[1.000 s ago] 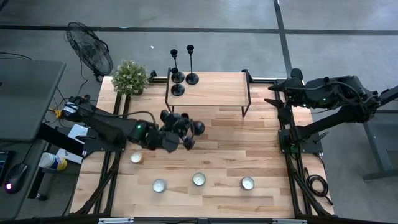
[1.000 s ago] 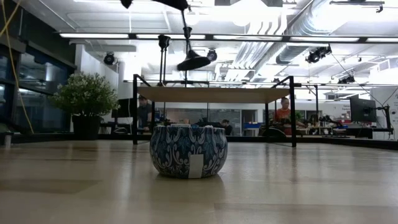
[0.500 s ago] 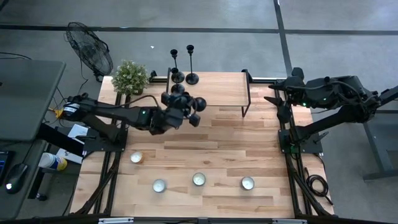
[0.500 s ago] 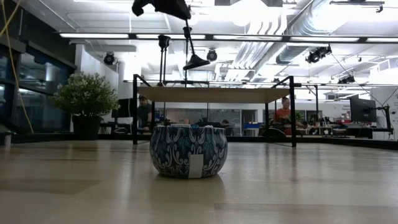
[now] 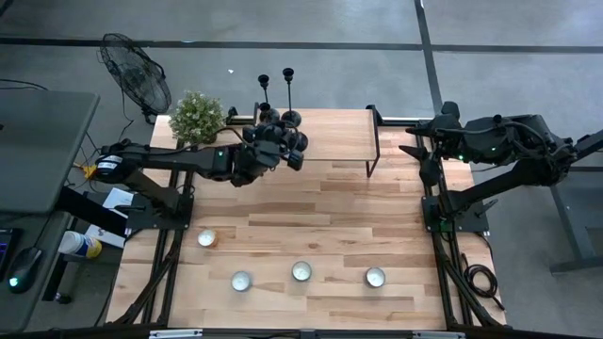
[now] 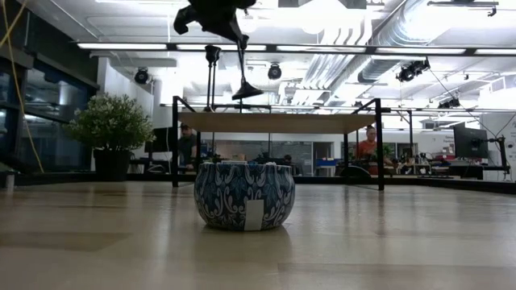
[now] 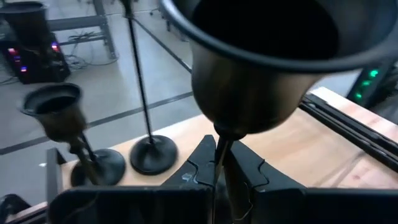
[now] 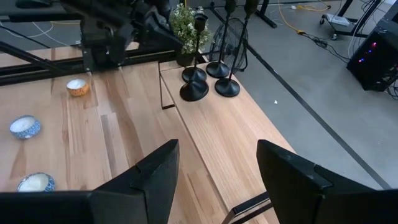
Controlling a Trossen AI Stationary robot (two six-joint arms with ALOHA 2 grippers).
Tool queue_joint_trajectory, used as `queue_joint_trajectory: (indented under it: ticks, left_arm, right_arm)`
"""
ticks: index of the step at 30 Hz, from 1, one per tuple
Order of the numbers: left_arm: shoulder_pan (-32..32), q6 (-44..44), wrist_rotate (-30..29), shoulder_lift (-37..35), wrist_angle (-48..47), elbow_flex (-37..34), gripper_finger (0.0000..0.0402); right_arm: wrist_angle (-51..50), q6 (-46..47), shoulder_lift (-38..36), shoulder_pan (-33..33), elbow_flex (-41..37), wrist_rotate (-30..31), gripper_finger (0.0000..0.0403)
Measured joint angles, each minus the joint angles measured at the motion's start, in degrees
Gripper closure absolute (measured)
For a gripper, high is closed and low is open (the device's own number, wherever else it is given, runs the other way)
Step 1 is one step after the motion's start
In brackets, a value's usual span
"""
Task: Pick & Place candle stick holders
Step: Put the black candle holder on the shelf
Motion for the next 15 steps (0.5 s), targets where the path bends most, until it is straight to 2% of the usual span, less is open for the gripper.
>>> queue_joint_trajectory:
  ticks: [12, 15]
  left_arm:
    - [1.0, -2.8, -3.4, 1.4, -0.7, 0.1, 0.0396]
    - [1.1, -2.6, -2.8, 3.6, -5.1, 5.2, 0.0396]
  right_arm:
    - [0.0, 0.0, 0.0, 0.0, 0.0, 0.0, 0.0195]
    - [0.0, 0.0, 0.0, 0.0, 0.0, 0.0, 0.0195]
